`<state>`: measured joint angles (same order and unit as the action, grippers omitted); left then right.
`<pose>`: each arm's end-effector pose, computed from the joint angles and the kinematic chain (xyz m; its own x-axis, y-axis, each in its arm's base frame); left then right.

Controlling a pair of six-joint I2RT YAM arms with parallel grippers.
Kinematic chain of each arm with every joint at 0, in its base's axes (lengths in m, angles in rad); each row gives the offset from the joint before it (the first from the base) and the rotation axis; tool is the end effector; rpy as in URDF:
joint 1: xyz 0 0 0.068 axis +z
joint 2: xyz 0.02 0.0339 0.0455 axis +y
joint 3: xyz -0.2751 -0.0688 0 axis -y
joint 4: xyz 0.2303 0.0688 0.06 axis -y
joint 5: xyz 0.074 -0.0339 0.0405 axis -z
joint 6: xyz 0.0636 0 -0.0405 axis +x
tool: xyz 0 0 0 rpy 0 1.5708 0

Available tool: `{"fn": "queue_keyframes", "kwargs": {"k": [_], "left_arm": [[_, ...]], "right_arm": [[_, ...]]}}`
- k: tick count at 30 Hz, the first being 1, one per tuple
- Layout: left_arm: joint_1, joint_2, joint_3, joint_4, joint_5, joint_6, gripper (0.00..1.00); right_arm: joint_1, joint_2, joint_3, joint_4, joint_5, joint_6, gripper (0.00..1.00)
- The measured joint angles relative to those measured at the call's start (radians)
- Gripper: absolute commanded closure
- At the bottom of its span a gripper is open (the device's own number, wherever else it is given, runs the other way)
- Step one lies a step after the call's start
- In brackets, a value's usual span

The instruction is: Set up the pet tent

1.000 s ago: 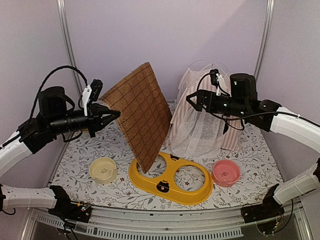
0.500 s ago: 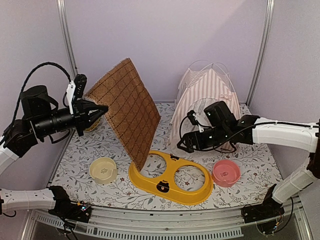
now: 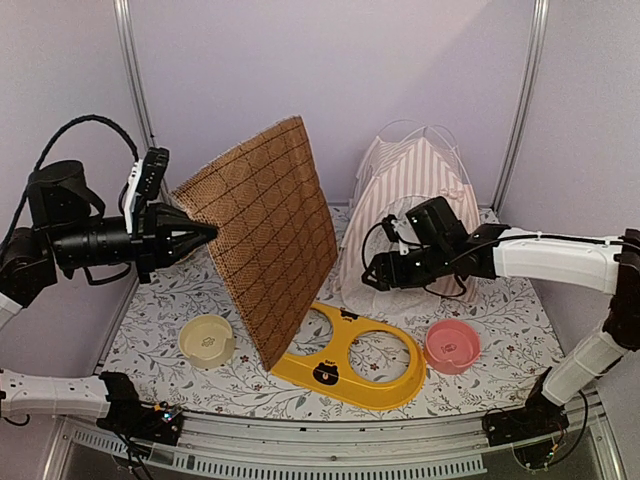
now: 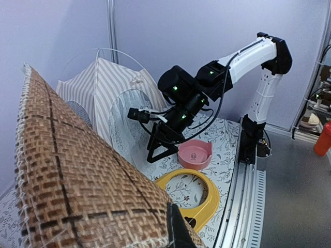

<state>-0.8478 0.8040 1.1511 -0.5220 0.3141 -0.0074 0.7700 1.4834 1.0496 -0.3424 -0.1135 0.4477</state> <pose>0.0896 -0.1313 0.4230 -0.1219 0.1275 -0.9843 0.9136 0.4021 -0.0610 0.2305 0.2336 0.2491 -0.7779 -0.1552 -0.6089 -0.4581 0.8034 0.3804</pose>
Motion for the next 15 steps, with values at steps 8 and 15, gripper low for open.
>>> {"fn": "queue_keyframes", "kwargs": {"k": [8, 15], "left_arm": [[-0.014, -0.042, 0.000, -0.043, -0.129, -0.007, 1.00], [-0.015, -0.063, 0.003, -0.043, -0.154, -0.003, 1.00]], "right_arm": [[-0.018, 0.328, 0.255, 0.066, -0.086, 0.020, 0.58], [-0.052, 0.499, 0.391, 0.103, -0.130, 0.060, 0.59]]}}
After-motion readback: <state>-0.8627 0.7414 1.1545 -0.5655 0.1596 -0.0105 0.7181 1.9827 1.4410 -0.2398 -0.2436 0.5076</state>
